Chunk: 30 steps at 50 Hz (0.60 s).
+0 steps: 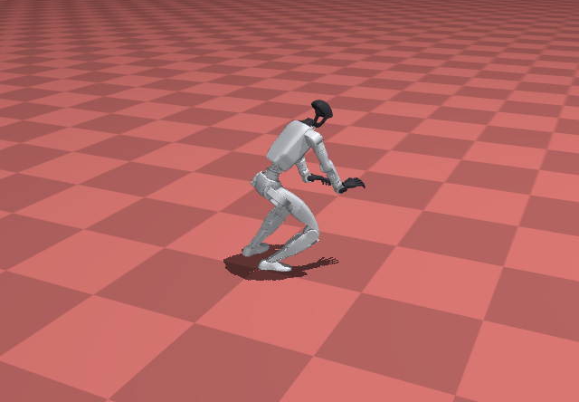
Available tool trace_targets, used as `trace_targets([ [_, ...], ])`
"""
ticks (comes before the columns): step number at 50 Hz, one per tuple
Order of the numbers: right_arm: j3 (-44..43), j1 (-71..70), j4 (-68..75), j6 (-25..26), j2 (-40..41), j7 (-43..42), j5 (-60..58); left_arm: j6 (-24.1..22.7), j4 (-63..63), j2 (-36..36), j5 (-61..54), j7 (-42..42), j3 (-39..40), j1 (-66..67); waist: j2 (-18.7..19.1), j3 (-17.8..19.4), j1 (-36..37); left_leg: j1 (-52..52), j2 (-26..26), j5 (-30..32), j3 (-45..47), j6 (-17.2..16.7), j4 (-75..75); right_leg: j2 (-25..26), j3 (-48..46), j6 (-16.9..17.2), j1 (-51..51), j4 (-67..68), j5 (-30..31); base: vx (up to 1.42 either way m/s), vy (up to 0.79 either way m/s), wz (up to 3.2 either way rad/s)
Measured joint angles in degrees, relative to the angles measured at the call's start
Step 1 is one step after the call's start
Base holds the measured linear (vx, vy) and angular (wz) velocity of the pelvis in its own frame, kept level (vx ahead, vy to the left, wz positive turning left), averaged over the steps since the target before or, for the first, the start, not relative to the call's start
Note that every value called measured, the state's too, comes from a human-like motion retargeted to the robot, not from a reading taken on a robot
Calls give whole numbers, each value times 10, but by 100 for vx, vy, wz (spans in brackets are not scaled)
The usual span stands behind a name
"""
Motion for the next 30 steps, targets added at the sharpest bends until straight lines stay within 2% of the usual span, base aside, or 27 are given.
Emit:
trace_targets([
  [6,-32,-24,0,5,-10,-19,15,8,-10,19,-6,27,13,-52,-15,-12,-28,-54,-27,0,-16,-1,58,-25,19,22,-42,70,0,17,-3,55],
  [8,-41,-27,0,7,-12,-27,17,10,-14,22,-5,39,14,-63,-18,-27,-42,-78,-40,0,-20,-4,73,-33,26,31,-63,86,0,19,-6,61],
  [10,-49,-37,0,7,-14,-32,20,13,-16,31,-5,46,17,-81,-19,-26,-44,-92,-41,0,-28,-8,92,-28,32,38,-72,100,0,18,-7,39],
  [13,-59,-39,0,10,-14,-42,21,17,-19,36,-1,63,16,-96,-18,-53,-60,-128,-55,0,-34,-14,109,-32,41,49,-105,116,0,19,-8,51],
  [15,-72,-60,6,11,-17,-48,25,20,-21,40,1,72,8,-129,-16,-36,-48,-136,-47,0,-47,-25,119,-17,35,51,-108,120,0,17,-11,4],
  [18,-72,-56,5,12,-16,-52,23,24,-19,48,1,82,9,-138,-13,-63,-60,-163,-55,0,-52,-30,140,-13,49,65,-133,134,0,18,-8,23],
  [20,-81,-74,9,13,-20,-53,28,21,-17,51,0,87,0,-171,-15,-33,-44,-151,-47,0,-63,-41,145,4,44,69,-118,137,0,16,-11,-14],
  [23,-79,-67,5,15,-18,-58,27,23,-15,57,-1,96,2,-177,-11,-59,-54,-176,-58,0,-68,-46,161,10,57,79,-143,149,0,17,-7,20],
  [25,-86,-79,6,18,-22,-61,31,19,-12,58,-8,97,-6,-206,-13,-30,-41,-161,-54,0,-78,-53,163,25,55,84,-126,150,0,16,-10,-11],
  [27,-84,-73,3,19,-21,-63,29,20,-10,63,-11,100,-6,-210,-11,-44,-45,-173,-60,0,-82,-59,173,31,64,92,-138,156,0,16,-7,4],
  [28,-86,-76,2,20,-21,-64,30,19,-9,63,-15,100,-9,-221,-11,-34,-40,-168,-58,0,-86,-64,173,38,64,94,-134,156,0,13,-8,-47],
  [30,-84,-94,1,19,-30,-52,32,18,-5,77,-22,89,-9,-249,-14,18,-12,-126,-42,0,-96,-71,183,68,65,99,-91,159,0,11,-7,-82],
])
